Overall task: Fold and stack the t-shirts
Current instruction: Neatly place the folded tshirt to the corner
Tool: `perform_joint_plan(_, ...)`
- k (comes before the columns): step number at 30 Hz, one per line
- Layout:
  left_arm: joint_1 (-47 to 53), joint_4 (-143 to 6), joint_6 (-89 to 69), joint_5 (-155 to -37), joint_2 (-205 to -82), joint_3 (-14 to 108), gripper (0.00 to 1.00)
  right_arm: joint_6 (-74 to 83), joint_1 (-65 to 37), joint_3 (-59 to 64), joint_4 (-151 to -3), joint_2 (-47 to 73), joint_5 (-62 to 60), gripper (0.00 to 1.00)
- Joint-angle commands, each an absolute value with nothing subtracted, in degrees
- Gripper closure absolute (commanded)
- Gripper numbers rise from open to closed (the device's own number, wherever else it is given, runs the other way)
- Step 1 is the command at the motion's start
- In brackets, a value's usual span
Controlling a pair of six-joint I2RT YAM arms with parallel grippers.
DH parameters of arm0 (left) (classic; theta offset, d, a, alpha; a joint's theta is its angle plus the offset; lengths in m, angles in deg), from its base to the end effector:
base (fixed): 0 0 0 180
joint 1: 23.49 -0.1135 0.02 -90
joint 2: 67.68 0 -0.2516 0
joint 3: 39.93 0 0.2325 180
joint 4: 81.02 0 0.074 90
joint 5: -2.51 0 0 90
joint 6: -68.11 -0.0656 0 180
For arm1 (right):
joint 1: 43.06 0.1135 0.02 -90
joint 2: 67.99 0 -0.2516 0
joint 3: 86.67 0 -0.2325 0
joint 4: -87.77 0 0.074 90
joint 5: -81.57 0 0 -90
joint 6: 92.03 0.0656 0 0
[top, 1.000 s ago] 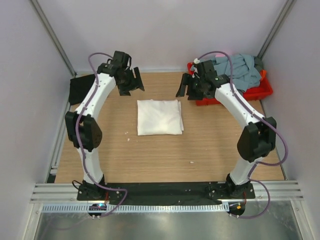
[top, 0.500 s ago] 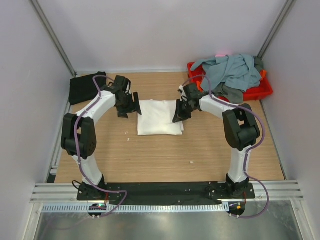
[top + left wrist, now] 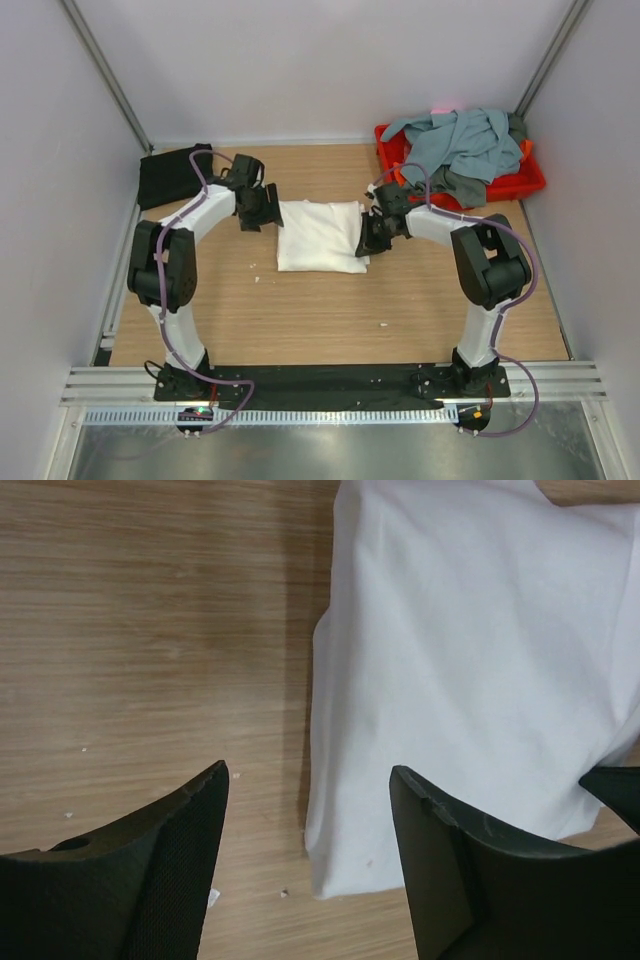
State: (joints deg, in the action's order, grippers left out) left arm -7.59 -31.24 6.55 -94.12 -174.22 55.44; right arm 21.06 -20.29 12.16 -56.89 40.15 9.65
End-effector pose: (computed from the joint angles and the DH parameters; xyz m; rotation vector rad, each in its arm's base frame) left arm 0.3704 -0.1134 0.1880 -0.2533 2.6743 -0.4067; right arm 0.3323 0.1616 0.1264 -0.0999 2.7426 0.6651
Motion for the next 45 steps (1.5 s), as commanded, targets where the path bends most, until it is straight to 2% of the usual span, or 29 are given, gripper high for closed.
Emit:
perform_joint_plan(1, -7.8, -37.8, 7.7, -96.6, -177.7, 54.1, 0.35, 18.9, -20.2, 15.7, -54.4, 42.6, 4.1, 0.91)
perform_joint_plan(11, -9.5, -47.6, 9.6, -100.7, -184.3, 53.0, 0.38, 18.3, -20.2, 18.7, -58.4, 41.9, 6.6, 0.92)
perform_joint_plan(18, -10.8, -52.8, 14.0, -107.6, -188.3, 50.7, 0.53, 18.0, -20.4, 18.8, -58.9, 42.3, 7.6, 0.92)
perform_joint_plan(27, -11.1, -58.0, 19.5, -111.0, -190.0, 46.1, 0.63, 18.1, -21.2, 18.8, -59.4, 42.8, 9.4, 0.92)
perform_joint_plan(31, -10.2, -59.0, 20.7, -115.4, -191.3, 46.0, 0.74, 18.1, -21.6, 18.9, -59.7, 43.1, 10.2, 0.92)
perform_joint_plan(32, -10.0, -59.2, 20.6, -116.3, -190.9, 45.9, 0.81, 18.0, -21.7, 18.9, -59.7, 43.2, 10.4, 0.92)
perform_joint_plan(34, -8.8, -59.5, 20.4, -117.1, -190.7, 45.9, 0.85, 18.2, -21.9, 19.0, -59.9, 43.3, 10.8, 0.92)
perform_joint_plan(36, -8.2, -59.6, 20.2, -118.9, -190.6, 46.1, 1.00, 18.1, -22.0, 19.0, -60.0, 43.2, 11.0, 0.92)
perform_joint_plan(40, -8.6, -57.6, 19.2, -119.4, -188.7, 47.2, 1.00, 18.3, -22.0, 19.8, -60.7, 42.1, 10.7, 0.92)
perform_joint_plan(41, -8.7, -55.5, 18.3, -118.4, -187.8, 48.0, 1.00, 18.5, -22.0, 21.1, -61.9, 41.4, 10.1, 0.89)
perform_joint_plan(44, -9.7, -45.5, 14.3, -113.6, -185.2, 54.1, 1.00, 20.5, -22.0, 26.7, -66.3, 34.7, 5.6, 0.51)
perform_joint_plan(45, -10.2, -40.8, 13.5, -110.9, -184.4, 55.8, 1.00, 22.2, -22.0, 28.6, -67.6, 32.4, 4.1, 0.32)
